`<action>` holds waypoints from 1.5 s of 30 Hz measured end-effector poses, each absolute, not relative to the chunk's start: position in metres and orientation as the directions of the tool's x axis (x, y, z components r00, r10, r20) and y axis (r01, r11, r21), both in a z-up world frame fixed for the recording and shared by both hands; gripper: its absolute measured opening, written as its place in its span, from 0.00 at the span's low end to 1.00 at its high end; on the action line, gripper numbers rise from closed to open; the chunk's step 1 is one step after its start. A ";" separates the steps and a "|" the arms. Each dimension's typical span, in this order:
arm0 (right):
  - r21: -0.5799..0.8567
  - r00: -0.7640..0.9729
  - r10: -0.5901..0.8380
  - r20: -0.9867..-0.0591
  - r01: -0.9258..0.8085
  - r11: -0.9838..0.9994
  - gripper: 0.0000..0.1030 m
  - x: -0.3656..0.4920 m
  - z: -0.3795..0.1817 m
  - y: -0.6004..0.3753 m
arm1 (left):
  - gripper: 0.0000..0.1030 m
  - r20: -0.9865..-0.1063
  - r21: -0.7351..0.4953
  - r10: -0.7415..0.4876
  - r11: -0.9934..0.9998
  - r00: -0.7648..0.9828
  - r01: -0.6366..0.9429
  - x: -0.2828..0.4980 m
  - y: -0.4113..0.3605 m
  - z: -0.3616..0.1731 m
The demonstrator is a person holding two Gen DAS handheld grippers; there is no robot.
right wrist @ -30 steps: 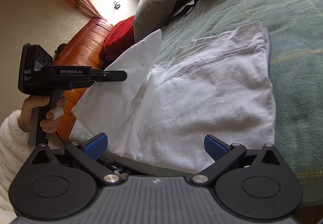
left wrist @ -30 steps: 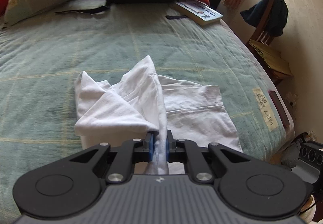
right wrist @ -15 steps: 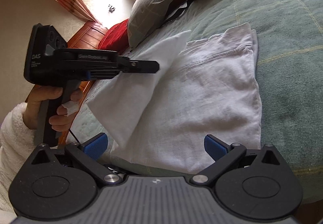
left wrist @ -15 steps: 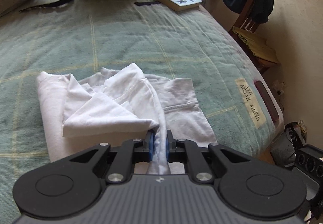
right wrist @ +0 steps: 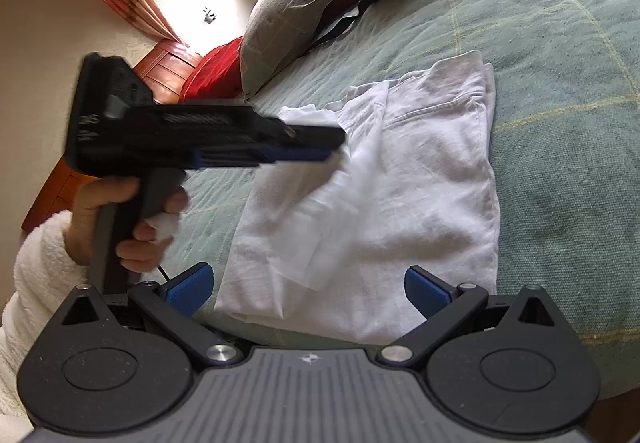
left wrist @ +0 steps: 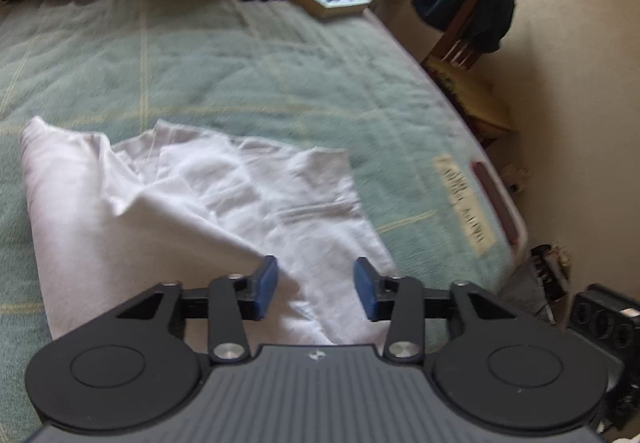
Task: Fold clothes
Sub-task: 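Lay the folded flap on the shirt and open the left gripper, then close the right gripper on the shirt's other side edge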
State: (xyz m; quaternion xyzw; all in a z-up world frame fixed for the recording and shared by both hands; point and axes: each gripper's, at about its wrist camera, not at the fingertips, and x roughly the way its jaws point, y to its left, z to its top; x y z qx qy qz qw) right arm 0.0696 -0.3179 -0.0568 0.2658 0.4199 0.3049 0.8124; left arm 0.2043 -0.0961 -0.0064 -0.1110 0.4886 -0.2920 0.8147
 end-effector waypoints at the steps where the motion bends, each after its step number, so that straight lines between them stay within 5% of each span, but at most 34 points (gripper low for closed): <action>1: 0.684 0.463 0.716 -0.523 -0.272 0.676 1.00 0.070 -0.056 -0.318 | 0.53 -0.721 -0.470 -0.591 0.801 0.362 0.370 0.204 -0.093 -0.002; 8: 0.669 0.485 0.703 -0.520 -0.281 0.688 1.00 0.072 -0.050 -0.323 | 0.65 -0.689 -0.492 -0.600 0.799 0.407 0.346 0.198 -0.062 0.008; 15: 0.695 0.484 0.733 -0.479 -0.301 0.653 1.00 0.086 -0.047 -0.323 | 0.66 -0.740 -0.481 -0.544 0.839 0.395 0.254 0.204 -0.039 -0.020; 26: 0.768 0.367 0.801 -0.473 -0.274 0.579 1.00 0.147 -0.070 -0.307 | 0.73 -0.765 -0.178 -0.347 0.923 0.542 0.341 0.142 -0.034 -0.006; 45: 0.864 0.275 0.876 -0.397 -0.211 0.457 1.00 0.216 -0.087 -0.279 | 0.80 -0.727 -0.195 -0.328 0.941 0.604 0.277 0.104 -0.007 -0.020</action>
